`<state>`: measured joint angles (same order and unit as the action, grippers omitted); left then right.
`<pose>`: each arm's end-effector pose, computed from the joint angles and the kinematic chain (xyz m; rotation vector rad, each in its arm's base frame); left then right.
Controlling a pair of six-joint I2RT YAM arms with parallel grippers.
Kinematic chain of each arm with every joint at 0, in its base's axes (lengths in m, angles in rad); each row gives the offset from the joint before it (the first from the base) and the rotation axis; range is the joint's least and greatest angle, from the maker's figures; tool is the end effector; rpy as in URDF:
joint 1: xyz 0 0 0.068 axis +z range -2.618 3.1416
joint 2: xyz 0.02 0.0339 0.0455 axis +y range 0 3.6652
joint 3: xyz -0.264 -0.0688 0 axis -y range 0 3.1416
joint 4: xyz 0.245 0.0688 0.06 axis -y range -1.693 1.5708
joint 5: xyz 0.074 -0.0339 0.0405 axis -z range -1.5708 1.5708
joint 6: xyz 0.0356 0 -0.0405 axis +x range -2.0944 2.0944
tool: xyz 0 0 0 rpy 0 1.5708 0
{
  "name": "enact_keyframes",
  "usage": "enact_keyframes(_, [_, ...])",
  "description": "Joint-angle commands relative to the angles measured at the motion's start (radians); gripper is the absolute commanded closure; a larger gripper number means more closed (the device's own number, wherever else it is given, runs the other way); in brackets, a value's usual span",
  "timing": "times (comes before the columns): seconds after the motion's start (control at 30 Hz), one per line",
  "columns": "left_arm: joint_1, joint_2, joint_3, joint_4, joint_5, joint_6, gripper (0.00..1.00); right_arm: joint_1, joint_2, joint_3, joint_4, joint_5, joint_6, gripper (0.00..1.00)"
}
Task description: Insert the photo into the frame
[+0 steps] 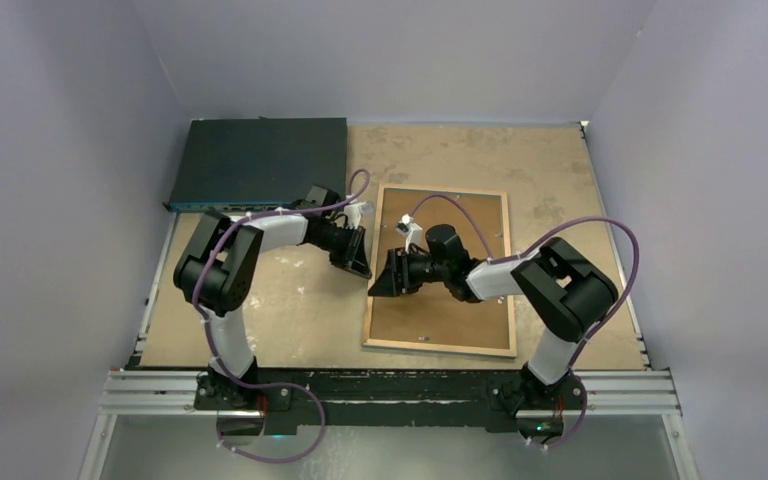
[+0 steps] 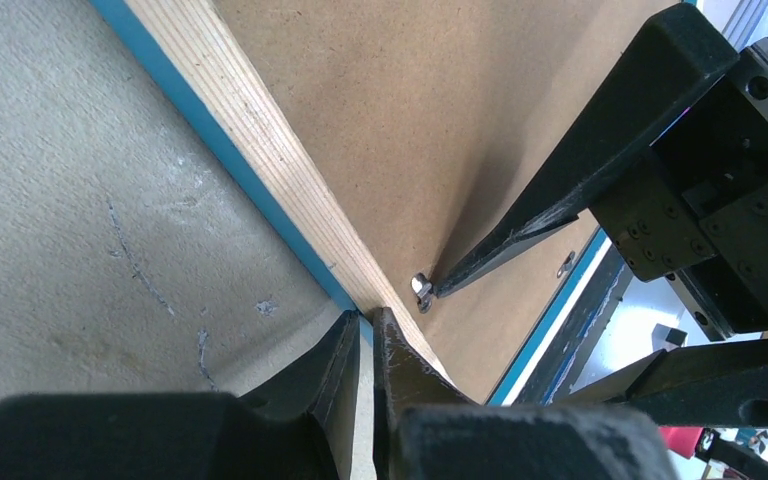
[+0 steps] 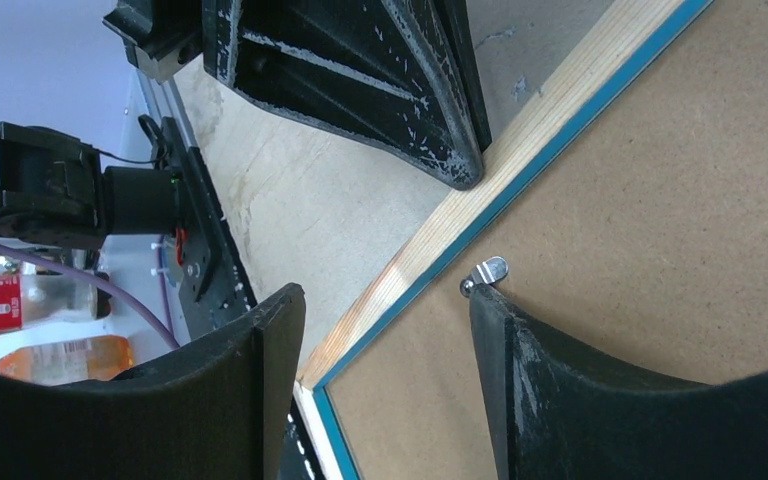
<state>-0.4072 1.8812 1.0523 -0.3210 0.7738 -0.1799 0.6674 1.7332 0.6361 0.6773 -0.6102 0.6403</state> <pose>0.3125 -0.1619 0.1340 0.5419 2.6671 -1.2250 0.2403 0.2154 0.1413 -0.4725 2.1626 1.3980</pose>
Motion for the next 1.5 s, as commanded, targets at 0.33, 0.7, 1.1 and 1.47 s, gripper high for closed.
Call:
enact_keyframes(0.33, [-0.022,0.036,0.019,0.042,-0.051,0.009,0.97,0.003,0.061,0.048,0.042,-0.029,-0.017,0.38])
enact_keyframes(0.7, [-0.022,0.042,0.025,0.042,-0.058,0.007,0.98,0.010,0.101,0.094,0.012,-0.150,-0.068,0.41])
enact_keyframes(1.1, [-0.023,0.049,0.037,0.037,-0.060,0.009,0.98,0.034,0.145,0.165,-0.064,-0.207,-0.154,0.43])
enact_keyframes(1.47, [-0.019,0.054,0.052,0.006,-0.072,0.029,0.99,-0.004,0.103,0.219,-0.193,-0.121,-0.269,0.39])
